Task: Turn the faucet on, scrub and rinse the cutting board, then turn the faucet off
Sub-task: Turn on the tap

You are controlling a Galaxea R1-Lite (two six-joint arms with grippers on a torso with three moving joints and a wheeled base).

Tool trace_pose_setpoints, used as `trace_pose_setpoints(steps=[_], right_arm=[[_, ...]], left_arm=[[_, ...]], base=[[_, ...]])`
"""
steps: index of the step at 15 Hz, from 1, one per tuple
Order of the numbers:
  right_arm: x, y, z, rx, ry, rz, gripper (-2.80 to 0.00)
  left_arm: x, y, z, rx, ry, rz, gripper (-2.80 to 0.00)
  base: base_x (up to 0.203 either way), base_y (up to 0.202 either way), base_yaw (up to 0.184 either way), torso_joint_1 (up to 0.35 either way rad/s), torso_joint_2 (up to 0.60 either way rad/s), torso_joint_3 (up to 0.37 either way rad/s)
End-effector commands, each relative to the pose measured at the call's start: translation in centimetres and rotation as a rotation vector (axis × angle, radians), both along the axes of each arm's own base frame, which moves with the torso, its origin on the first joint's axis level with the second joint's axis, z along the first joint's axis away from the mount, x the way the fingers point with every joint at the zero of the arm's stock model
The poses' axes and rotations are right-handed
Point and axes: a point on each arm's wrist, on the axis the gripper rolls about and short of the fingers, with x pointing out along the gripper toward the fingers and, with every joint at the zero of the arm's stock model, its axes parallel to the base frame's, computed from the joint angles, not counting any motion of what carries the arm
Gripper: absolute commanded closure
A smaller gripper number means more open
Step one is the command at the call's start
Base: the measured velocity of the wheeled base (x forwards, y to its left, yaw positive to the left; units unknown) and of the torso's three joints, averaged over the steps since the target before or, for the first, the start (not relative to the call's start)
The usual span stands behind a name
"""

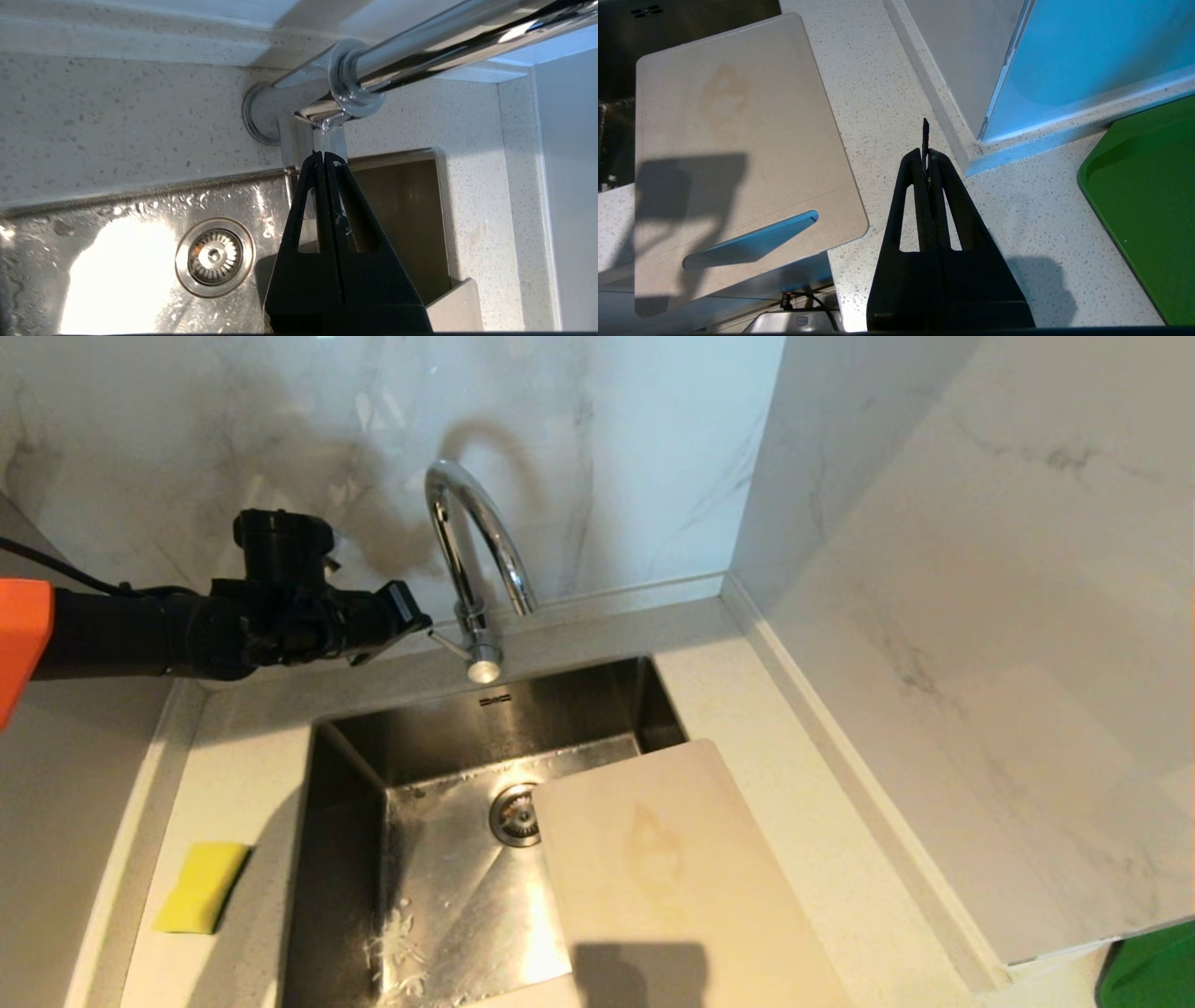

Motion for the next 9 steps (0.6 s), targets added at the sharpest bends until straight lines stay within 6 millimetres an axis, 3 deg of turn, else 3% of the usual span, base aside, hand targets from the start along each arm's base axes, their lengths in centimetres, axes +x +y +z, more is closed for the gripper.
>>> trace_pose_setpoints(steps=[1,9], right_arm=[[0.0,0.0,0.0,0.0,0.0,0.0,0.0],[0.0,0.0,0.0,0.0,0.0,0.001,0.0]], left_arm=[[0.1,-0.1,0.0,-0.013,0.004,0.001,0.0],[-0.1,-1.1,-0.2,-0.091,0.044,-0.028,0.0]], base=[[0.0,0.0,0.0,0.0,0.0,0.0],[0.0,0.0,0.0,0.0,0.0,0.0]])
